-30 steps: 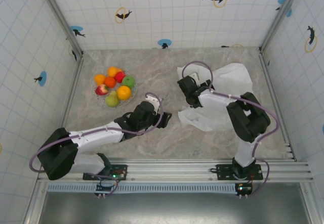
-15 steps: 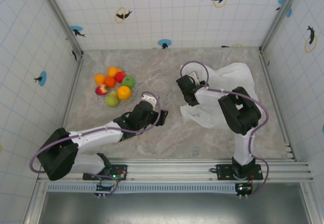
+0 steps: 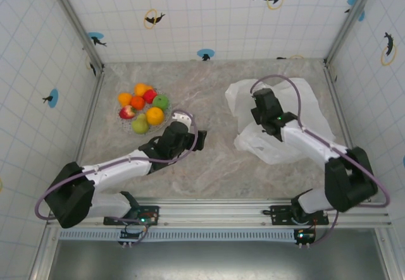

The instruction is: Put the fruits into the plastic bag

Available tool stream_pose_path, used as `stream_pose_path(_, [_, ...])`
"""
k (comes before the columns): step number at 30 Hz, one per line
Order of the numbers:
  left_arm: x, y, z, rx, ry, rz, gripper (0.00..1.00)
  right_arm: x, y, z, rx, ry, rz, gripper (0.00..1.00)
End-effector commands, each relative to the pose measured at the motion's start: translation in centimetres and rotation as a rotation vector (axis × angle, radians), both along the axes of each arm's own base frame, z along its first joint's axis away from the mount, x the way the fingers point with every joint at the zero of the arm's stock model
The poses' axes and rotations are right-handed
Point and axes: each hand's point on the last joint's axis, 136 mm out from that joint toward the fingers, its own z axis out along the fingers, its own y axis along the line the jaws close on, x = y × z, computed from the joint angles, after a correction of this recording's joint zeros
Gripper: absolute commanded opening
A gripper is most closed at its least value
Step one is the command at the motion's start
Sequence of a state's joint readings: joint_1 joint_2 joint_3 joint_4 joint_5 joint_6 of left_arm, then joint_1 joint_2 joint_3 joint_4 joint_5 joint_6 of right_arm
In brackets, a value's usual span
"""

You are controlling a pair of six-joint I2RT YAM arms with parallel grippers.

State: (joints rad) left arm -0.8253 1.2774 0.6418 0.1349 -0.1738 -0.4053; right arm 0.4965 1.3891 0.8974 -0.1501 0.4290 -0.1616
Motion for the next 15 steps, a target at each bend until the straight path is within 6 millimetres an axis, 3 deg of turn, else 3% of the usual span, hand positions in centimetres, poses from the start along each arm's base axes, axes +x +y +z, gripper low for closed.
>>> stream_pose_path(1, [1.0, -2.0, 2.0, -0.008, -0.036, -0.06, 0.87, -2.1, 3.8, -0.8, 0.149, 0.064, 0.231, 0.0])
stream_pose_path(6, [1.1, -4.2, 2.1, -0.059, -0.006, -0.125, 0.92, -2.6, 4.1, -0.1, 0.236, 0.052, 0.266, 0.0])
stream_pose_path(10, [2.8, -3.4, 1.1, 0.016, -0.024, -0.04, 0.97, -3.2, 4.7, -0.2, 0.274, 0.062, 0.302, 0.0])
stream_pose_path(15, [4.9, -3.3, 0.0, 0.071, -0.044, 0.014, 0.98, -3.6, 4.9, 0.4, 0.296, 0.058, 0.323, 0.0])
